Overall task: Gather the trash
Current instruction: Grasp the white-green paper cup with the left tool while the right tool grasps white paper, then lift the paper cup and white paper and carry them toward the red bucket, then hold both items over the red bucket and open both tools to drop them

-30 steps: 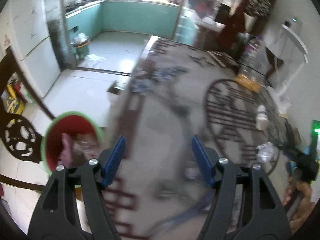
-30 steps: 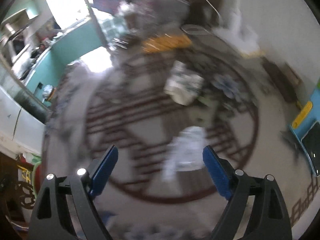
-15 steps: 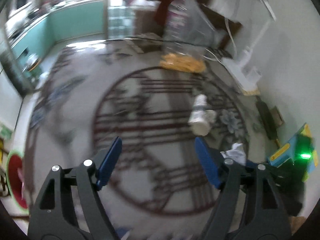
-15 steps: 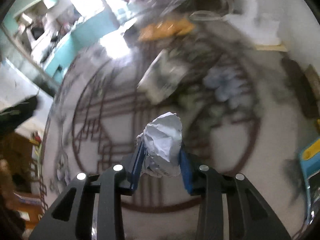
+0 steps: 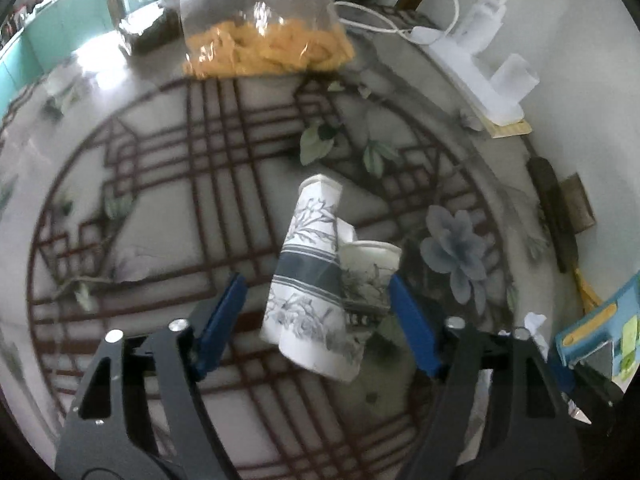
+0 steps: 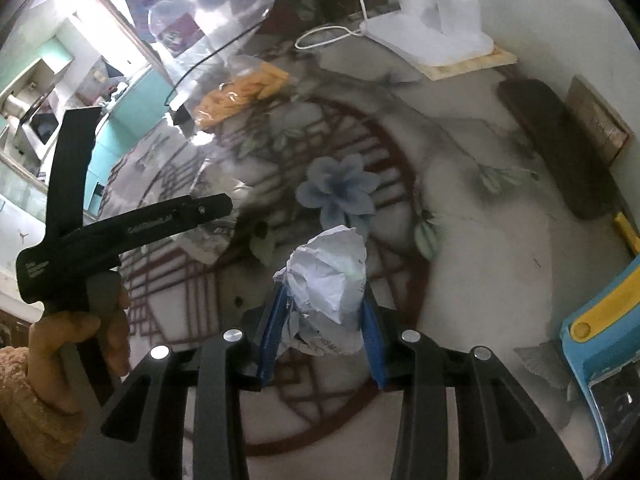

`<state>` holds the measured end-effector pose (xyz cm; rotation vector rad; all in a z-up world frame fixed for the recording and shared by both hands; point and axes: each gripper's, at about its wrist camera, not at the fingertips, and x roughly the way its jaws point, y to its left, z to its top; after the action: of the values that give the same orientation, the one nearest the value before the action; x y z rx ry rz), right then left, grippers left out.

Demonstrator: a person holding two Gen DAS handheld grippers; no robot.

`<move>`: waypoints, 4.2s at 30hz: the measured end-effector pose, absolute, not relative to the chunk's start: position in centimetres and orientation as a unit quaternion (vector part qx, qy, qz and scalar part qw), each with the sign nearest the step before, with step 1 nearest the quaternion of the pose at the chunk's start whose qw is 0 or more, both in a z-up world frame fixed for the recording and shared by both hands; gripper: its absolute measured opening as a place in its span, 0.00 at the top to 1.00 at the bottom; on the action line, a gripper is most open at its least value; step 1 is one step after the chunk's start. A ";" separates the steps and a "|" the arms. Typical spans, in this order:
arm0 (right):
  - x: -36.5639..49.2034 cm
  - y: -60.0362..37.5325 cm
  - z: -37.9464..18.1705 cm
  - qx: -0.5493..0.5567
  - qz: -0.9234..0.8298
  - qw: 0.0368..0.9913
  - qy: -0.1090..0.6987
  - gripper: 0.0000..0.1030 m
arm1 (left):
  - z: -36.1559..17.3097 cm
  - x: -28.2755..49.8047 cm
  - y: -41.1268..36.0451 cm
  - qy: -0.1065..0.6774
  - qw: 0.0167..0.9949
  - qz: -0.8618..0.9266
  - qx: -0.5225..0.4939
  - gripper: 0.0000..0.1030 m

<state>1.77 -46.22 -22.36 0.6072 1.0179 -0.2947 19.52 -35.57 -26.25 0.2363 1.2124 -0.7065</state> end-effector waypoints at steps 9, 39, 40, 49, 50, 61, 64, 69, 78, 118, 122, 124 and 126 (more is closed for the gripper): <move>2.4 -44.7 -20.7 0.270 -0.121 0.835 0.463 0.65 | -24.1 18.9 -31.9 0.543 0.774 -0.317 0.071 0.59; 3.1 -22.5 -10.0 0.114 0.063 0.907 0.401 0.65 | -10.0 5.5 -1.8 0.414 0.901 -0.124 -0.027 0.59; 3.3 -21.8 -9.8 0.112 0.064 0.908 0.400 0.65 | -10.0 5.6 -1.4 0.413 0.902 -0.124 -0.028 0.59; 4.8 -16.5 -9.5 0.108 0.057 0.910 0.397 0.65 | -9.5 7.5 3.5 0.405 0.905 -0.130 -0.020 0.59; 4.9 -16.0 -9.4 0.108 0.056 0.909 0.398 0.65 | -9.6 7.7 3.9 0.405 0.904 -0.131 -0.020 0.59; 7.6 -8.1 -9.5 0.100 0.060 0.908 0.403 0.64 | -10.2 10.9 11.2 0.410 0.902 -0.134 -0.021 0.59; 8.4 -5.8 -9.7 0.095 0.069 0.906 0.407 0.64 | -10.4 11.4 13.3 0.410 0.903 -0.129 -0.024 0.59; 9.4 -2.0 -9.9 0.084 0.082 0.904 0.412 0.64 | -10.8 12.3 16.7 0.414 0.902 -0.121 -0.032 0.59; 10.8 2.7 -10.4 0.066 0.098 0.899 0.422 0.64 | -11.7 12.9 20.9 0.422 0.899 -0.107 -0.047 0.59; 16.9 15.7 -16.7 0.008 0.220 0.860 0.461 0.62 | -18.2 17.9 32.8 0.480 0.874 -0.006 -0.069 0.59; 17.4 16.1 -17.8 0.006 0.223 0.852 0.474 0.62 | -19.1 18.6 33.0 0.490 0.869 -0.005 -0.068 0.59; 17.6 16.2 -18.3 0.005 0.224 0.849 0.478 0.62 | -19.5 19.0 33.1 0.494 0.867 -0.005 -0.068 0.59; 17.8 16.4 -18.7 0.005 0.225 0.847 0.482 0.62 | -19.9 19.4 33.1 0.497 0.865 -0.005 -0.068 0.59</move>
<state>17.84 16.40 -18.68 0.0104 1.0168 0.4743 19.40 33.10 -19.90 -0.1432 1.0414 -0.0107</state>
